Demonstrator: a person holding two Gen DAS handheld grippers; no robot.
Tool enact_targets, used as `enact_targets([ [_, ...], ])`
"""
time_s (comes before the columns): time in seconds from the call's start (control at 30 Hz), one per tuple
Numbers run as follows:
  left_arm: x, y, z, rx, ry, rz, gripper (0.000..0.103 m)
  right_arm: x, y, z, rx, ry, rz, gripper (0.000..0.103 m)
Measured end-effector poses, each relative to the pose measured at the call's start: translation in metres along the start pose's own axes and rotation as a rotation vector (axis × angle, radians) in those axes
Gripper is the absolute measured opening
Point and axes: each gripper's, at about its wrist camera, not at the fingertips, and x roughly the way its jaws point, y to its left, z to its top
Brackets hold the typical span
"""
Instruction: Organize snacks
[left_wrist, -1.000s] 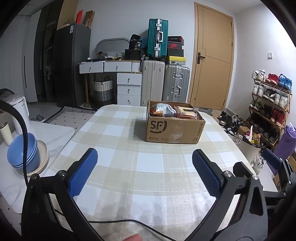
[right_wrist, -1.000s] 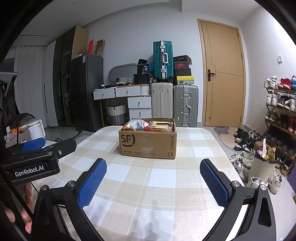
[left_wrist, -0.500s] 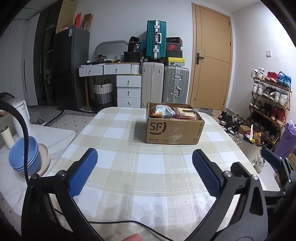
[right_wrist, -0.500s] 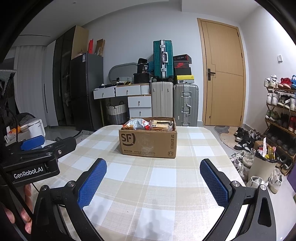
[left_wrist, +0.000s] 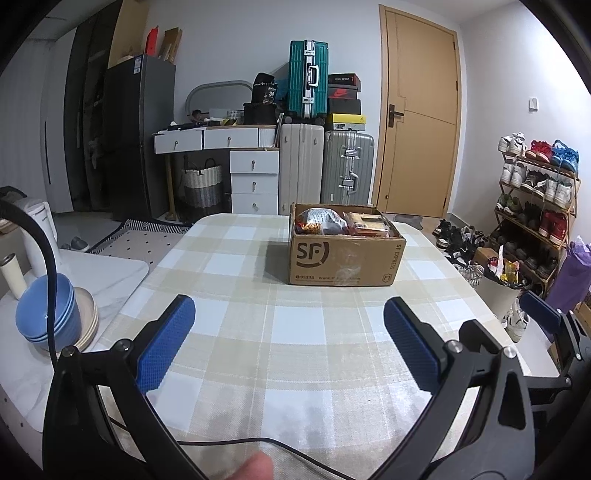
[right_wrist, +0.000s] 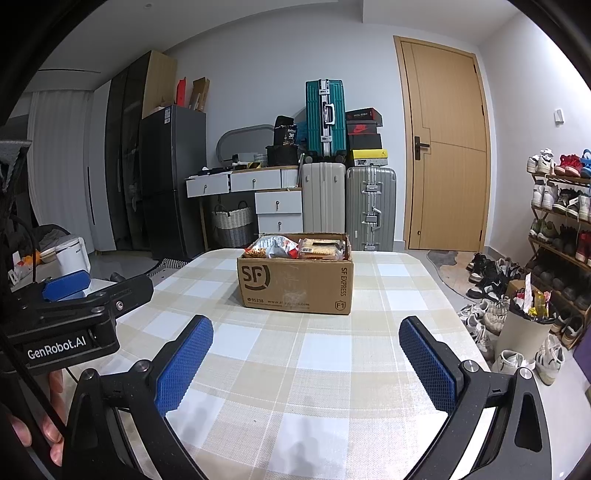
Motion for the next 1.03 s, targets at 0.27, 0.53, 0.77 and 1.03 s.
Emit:
enact_targets([
  [0.27,0.000,-0.003,-0.002,0.017,-0.003,0.023,0.102,0.000,0.000,0.000,0.000,0.001,0.001,0.103],
  [0.53,0.002,0.002,-0.001,0.004,0.012,0.015,0.102,0.000,-0.001,0.000,0.001,0.002,0.000,0.103],
  [0.77,0.008,0.005,-0.003,-0.005,0.028,0.028,0.102,0.002,0.005,-0.008,-0.008,0.014,-0.017,0.103],
  [1.03,0.005,0.005,-0.005,-0.003,-0.013,0.073,0.102,0.001,0.001,-0.009,0.012,0.026,-0.021,0.103],
])
